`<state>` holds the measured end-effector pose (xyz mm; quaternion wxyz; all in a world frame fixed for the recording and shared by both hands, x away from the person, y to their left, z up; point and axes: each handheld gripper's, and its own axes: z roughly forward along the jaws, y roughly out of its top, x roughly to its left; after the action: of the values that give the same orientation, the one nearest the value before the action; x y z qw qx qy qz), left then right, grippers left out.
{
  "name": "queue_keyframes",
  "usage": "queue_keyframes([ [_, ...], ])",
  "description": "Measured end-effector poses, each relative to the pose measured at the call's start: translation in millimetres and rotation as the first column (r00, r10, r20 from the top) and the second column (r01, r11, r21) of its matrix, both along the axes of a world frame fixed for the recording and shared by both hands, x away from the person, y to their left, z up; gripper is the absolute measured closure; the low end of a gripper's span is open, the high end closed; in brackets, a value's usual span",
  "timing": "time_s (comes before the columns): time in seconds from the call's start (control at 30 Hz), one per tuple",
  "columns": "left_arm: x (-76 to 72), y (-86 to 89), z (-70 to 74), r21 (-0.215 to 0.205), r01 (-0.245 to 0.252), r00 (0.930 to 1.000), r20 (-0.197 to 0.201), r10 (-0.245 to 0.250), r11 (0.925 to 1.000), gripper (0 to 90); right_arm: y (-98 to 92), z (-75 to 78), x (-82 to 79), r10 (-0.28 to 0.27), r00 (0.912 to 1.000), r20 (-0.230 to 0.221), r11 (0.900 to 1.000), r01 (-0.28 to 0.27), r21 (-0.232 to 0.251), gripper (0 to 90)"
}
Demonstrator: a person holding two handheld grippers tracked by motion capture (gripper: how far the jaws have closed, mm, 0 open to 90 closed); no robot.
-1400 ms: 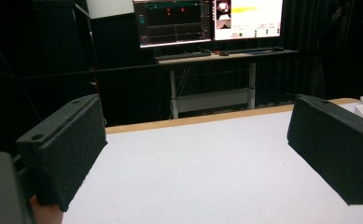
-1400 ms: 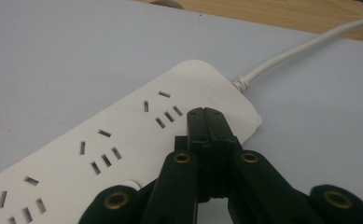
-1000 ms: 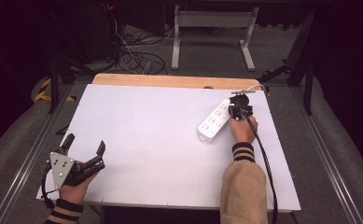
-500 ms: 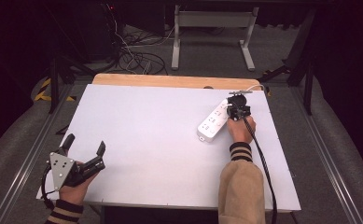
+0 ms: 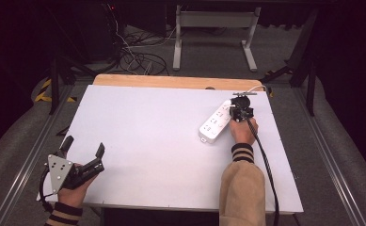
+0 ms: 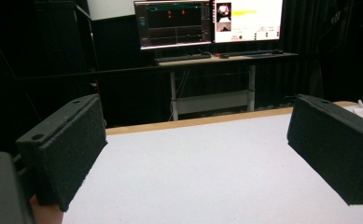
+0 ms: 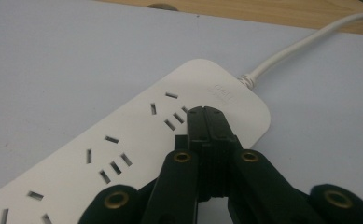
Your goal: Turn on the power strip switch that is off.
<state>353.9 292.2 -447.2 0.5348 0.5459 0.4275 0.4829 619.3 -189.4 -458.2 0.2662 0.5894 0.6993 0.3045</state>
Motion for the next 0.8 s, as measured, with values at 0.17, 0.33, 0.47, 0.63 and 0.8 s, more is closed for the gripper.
queue_keyframes([
  [0.17, -0.1, -0.7, 0.3, 0.001, 0.002, 1.0000, -0.001, -0.002, 1.0000, 5.2, 0.2, 0.1, -0.1, -0.005, 1.0000, -0.001, 1.000, 0.005, 0.004, 90.0],
  [0.33, 0.3, -0.7, 0.3, 0.001, 0.007, 1.0000, -0.002, -0.007, 1.0000, 5.1, 0.0, 0.3, 0.2, -0.008, 1.0000, -0.004, 1.000, 0.008, 0.009, 90.0],
  [0.47, 0.3, -0.4, 0.4, 0.002, 0.004, 1.0000, -0.001, -0.004, 1.0000, 5.2, 0.2, 0.5, 0.2, -0.009, 0.9999, -0.005, 1.000, 0.009, 0.008, 90.0],
  [0.63, 0.2, -1.4, 0.4, 0.005, 0.009, 1.0000, -0.003, -0.009, 0.9999, 5.2, 0.8, 0.6, 0.1, -0.011, 0.9999, -0.004, 1.000, 0.011, 0.004, 90.0],
  [0.8, 0.4, -1.8, -0.2, 0.003, 0.011, 0.9999, -0.005, -0.011, 0.9999, 5.1, 0.2, 1.2, 0.5, -0.006, 0.9999, -0.008, 1.000, 0.006, 0.005, 90.0],
])
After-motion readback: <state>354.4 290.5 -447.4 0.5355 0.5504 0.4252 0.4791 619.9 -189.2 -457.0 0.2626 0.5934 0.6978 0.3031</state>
